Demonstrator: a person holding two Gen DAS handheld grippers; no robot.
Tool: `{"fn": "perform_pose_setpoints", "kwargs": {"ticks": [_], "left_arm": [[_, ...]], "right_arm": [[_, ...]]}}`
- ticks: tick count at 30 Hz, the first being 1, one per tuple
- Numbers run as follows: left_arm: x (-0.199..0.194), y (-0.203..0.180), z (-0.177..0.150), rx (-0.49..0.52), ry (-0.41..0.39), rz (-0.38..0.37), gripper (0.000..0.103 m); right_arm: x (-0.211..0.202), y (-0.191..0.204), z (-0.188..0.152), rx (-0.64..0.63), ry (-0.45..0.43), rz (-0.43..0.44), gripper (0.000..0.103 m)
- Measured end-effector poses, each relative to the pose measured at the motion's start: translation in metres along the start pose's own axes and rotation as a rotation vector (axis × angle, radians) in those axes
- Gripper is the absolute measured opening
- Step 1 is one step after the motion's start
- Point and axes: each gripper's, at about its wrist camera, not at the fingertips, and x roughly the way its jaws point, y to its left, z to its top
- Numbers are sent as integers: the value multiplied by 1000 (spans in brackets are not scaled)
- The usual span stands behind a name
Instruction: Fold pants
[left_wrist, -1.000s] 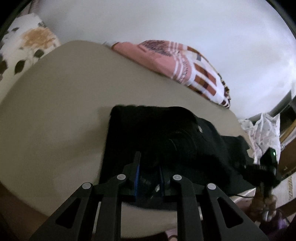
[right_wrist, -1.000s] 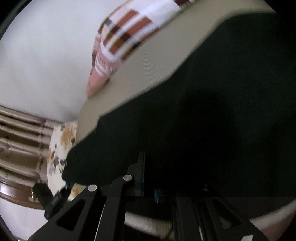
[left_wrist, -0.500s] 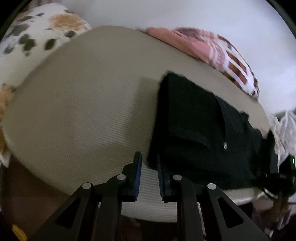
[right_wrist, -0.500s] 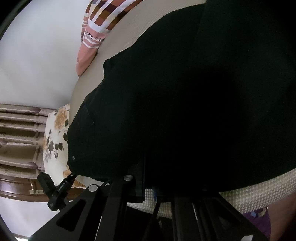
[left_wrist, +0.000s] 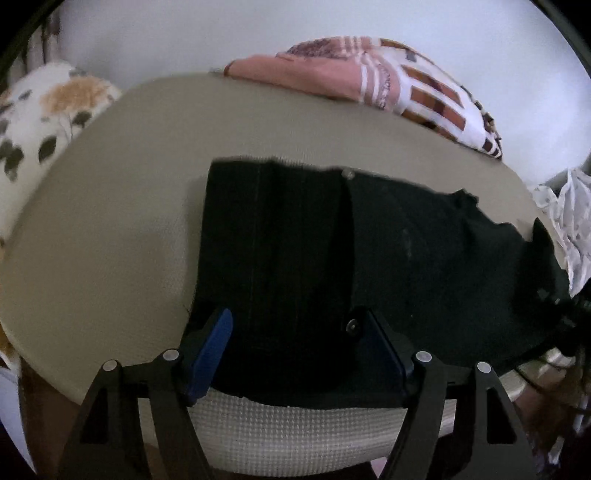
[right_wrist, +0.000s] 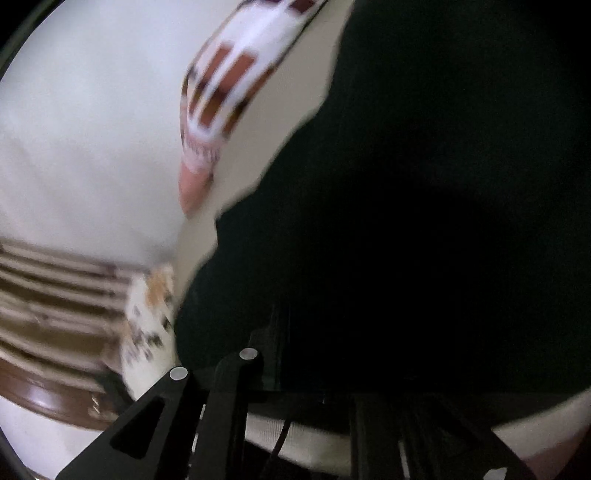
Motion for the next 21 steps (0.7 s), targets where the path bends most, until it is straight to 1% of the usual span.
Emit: {"fn": "perform_pose_setpoints", "kwargs": {"ticks": [2,4,7,9,10,11,12,13,15,17,18,19,20,21], "left_arm": [[-1,-1,0,4,-5,-1,74],[-1,-1,0,5,4,0,74],[0,-2,1,8,18,7,74],[-1,-3,0,15,25,16,74],[-2,-1,-2,15,25,16,74],[-1,-1,-1,11,26,12,74],[0,-1,-1,5,27,7,74],[0,1,-1,0,28,5,74],[0,1,-1,1,29,9,74],[1,2,-1,-2,26,10,74],[2,2,-1,-1,26,11,74],[2,1,-1,3,26,12,74],[2,1,0,7,27,14,74],[3,0,0,11,28,19,74]], "right_arm": [[-18,-19,21,30,-66,24,21],[-29,-34,39,56,-106,61,30],[-37,-43,59,63,-135,95,29],[-45,-43,62,86,-152,143,31],[-52,-42,60,87,-165,169,36],[-58,-41,57,77,-170,177,42],[-62,-42,53,72,-159,174,55],[-69,-49,48,85,-146,169,56],[-77,-56,40,105,-155,157,56],[-91,-71,43,123,-199,116,53],[-99,-81,46,154,-231,131,53],[-107,-90,51,187,-256,167,52],[-110,-96,60,212,-260,201,52],[-108,-98,66,217,-242,212,52]]}}
